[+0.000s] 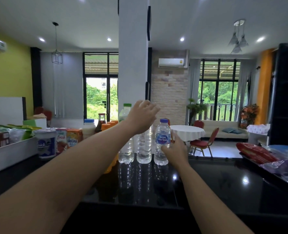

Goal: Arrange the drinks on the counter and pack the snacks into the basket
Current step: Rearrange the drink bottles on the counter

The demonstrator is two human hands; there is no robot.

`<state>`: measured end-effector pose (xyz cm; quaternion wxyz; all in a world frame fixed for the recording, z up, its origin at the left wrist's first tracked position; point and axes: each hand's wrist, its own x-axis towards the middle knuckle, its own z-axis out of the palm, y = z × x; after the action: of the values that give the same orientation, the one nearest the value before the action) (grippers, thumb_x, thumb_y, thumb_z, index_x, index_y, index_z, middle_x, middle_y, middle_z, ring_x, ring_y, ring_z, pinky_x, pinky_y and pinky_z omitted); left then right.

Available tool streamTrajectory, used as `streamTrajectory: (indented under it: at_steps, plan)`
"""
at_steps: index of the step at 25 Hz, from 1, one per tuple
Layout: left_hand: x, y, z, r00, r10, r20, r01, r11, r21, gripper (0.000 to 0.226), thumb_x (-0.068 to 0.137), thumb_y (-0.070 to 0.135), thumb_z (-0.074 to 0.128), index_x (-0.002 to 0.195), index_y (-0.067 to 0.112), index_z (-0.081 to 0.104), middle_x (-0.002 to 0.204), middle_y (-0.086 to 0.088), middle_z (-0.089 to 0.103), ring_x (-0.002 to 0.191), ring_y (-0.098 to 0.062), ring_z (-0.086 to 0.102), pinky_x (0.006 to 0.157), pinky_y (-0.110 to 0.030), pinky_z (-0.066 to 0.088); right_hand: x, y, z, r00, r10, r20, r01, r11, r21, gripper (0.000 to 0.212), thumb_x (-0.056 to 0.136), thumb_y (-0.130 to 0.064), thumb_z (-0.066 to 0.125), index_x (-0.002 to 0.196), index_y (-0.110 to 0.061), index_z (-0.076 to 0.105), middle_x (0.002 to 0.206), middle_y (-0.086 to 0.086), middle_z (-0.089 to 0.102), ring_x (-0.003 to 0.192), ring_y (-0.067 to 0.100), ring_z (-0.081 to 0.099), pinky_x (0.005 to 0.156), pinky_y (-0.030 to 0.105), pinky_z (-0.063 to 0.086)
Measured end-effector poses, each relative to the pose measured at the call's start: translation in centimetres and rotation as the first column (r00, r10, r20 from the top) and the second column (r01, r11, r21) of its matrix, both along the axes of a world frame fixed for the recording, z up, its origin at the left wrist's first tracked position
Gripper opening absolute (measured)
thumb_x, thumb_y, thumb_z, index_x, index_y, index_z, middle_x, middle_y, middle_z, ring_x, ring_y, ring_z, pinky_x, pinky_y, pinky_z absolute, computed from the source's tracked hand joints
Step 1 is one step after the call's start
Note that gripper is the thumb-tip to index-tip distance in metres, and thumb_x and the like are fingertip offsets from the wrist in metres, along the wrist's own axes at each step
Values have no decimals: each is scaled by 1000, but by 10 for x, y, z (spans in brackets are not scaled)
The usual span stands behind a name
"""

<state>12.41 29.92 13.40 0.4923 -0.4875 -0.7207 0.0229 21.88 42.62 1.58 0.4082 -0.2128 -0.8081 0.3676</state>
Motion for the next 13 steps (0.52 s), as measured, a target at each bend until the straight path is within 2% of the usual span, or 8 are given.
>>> streamTrajectory:
  at_steps: [1, 3, 5, 7, 9, 11, 13]
  plan:
    - [-5, -13, 6, 999, -28, 40, 25, 997, 72, 42, 97, 29, 41, 137, 16, 41, 140, -5, 49, 129, -24, 42, 108, -42, 31, 2, -6, 7, 990, -88, -112, 97, 992, 79, 61, 82, -23, 64, 139, -20, 42, 130, 3, 53, 120, 24, 46, 97, 44, 45]
    - [-20, -42, 23, 983, -33, 180, -4, 979, 202, 43, 97, 28, 42, 138, 16, 40, 139, -5, 49, 126, -22, 44, 106, -39, 36, 2, -17, 31, 930, -154, -335, 242, 940, 240, 46, 85, -18, 60, 130, -16, 51, 127, 3, 55, 116, 21, 48, 93, 34, 42]
    - [-35, -64, 38, 917, -40, 396, -63, 968, 244, 46, 96, 28, 46, 140, 14, 38, 143, -7, 44, 129, -24, 42, 107, -41, 36, -7, -26, 66, 915, -133, -381, 286, 880, 380, 32, 86, -16, 56, 118, -16, 59, 119, 3, 59, 108, 17, 48, 86, 29, 35]
    - [-44, -74, 43, 781, -121, 612, -16, 977, 213, 47, 97, 27, 47, 141, 13, 38, 147, -8, 40, 134, -26, 38, 109, -41, 32, -25, -33, 104, 943, -120, -310, 265, 836, 481, 26, 89, -19, 53, 113, -16, 63, 115, 3, 59, 104, 17, 48, 86, 30, 38]
    - [-49, -72, 43, 678, -179, 713, 57, 980, 191, 43, 100, 23, 44, 141, 12, 38, 147, -8, 41, 133, -25, 39, 105, -34, 33, -45, -35, 139, 982, -109, -155, 173, 847, 502, 27, 92, -27, 52, 112, -14, 65, 113, 5, 60, 104, 21, 52, 90, 38, 46]
    - [-53, -66, 41, 646, -187, 740, 74, 980, 183, 40, 101, 21, 39, 140, 12, 41, 142, -9, 48, 128, -24, 45, 95, -28, 35, -66, -38, 156, 996, -77, 39, 51, 893, 448, 31, 93, -39, 54, 104, -13, 66, 104, 7, 62, 96, 23, 56, 87, 44, 51]
    - [-56, -60, 41, 667, -181, 723, 63, 980, 188, 37, 101, 19, 38, 137, 11, 45, 136, -9, 54, 119, -21, 51, 88, -24, 36, -80, -41, 158, 983, -104, 151, 28, 901, 433, 36, 91, -45, 58, 93, -10, 66, 93, 8, 64, 85, 24, 59, 82, 43, 53]
